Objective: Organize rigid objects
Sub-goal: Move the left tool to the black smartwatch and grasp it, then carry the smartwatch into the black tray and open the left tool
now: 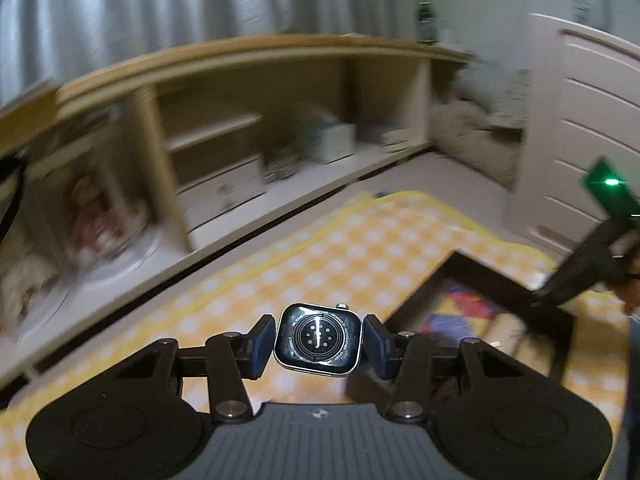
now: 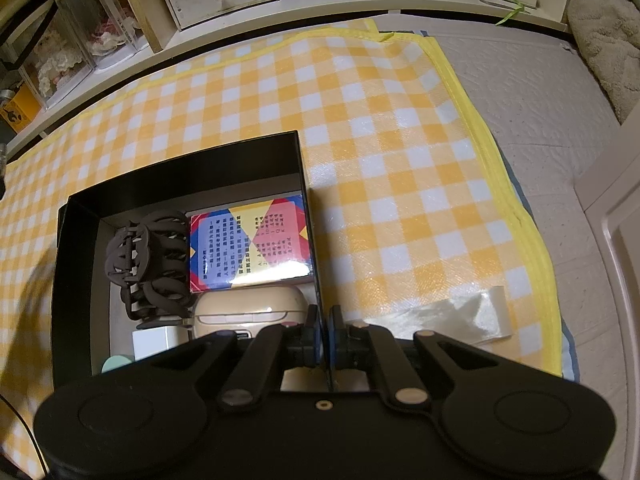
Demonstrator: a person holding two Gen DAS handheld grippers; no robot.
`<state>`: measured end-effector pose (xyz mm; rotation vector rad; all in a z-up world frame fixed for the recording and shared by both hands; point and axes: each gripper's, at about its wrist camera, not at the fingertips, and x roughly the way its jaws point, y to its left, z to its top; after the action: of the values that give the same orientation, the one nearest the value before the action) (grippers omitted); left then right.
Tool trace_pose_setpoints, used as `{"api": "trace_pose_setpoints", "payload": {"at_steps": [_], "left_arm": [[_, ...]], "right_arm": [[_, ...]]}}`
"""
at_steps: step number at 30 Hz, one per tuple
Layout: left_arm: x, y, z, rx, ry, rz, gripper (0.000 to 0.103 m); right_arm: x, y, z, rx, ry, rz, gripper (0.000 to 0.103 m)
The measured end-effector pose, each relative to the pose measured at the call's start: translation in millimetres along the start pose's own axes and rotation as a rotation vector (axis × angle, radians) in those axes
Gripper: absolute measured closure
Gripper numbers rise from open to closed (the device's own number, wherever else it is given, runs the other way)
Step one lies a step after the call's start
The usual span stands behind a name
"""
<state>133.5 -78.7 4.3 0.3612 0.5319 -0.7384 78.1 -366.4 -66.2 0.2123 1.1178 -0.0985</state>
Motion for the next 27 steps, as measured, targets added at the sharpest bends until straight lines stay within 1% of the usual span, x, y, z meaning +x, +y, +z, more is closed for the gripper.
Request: {"api": "trace_pose_setpoints", "payload": {"at_steps": [3, 5, 7, 10, 13, 16, 18, 21, 24, 27], "left_arm": [[-2, -19, 9, 0.054, -0.012, -0.044, 0.054], [0, -31, 12, 0.093, -0.005, -0.081, 0.054], [1, -45, 14, 0.164, 0.014, -0.112, 0.054], [3, -59, 12, 0.268, 0.068, -0.145, 0.054], [10, -73, 6, 0.354, 0.141, -0.198, 0.054], [15, -88, -3, 0.439, 0.197, -0.241, 0.054], [19, -95, -9, 0.475, 0.223, -0.265, 0.054], [27, -103, -16, 0.519, 0.255, -0.282, 0.054], [32, -104, -20, 0.548, 0.276, -0.284, 0.054], [38, -101, -22, 0.555, 0.284, -0.278, 0.054]], "right_arm": [[0, -1, 0, 0.002, 0.000, 0.001, 0.098], [0, 0, 0, 0.001, -0.001, 0.001, 0.098], [0, 0, 0, 0.004, 0.000, 0.003, 0.098], [0, -1, 0, 0.003, 0.001, 0.002, 0.098], [0, -1, 0, 0.004, 0.000, 0.003, 0.098], [0, 0, 0, 0.002, 0.000, 0.002, 0.098], [0, -1, 0, 0.004, 0.000, 0.004, 0.098], [-1, 0, 1, 0.004, 0.000, 0.004, 0.098], [-1, 0, 1, 0.005, 0.000, 0.005, 0.098], [-1, 0, 1, 0.005, 0.000, 0.004, 0.098]]}}
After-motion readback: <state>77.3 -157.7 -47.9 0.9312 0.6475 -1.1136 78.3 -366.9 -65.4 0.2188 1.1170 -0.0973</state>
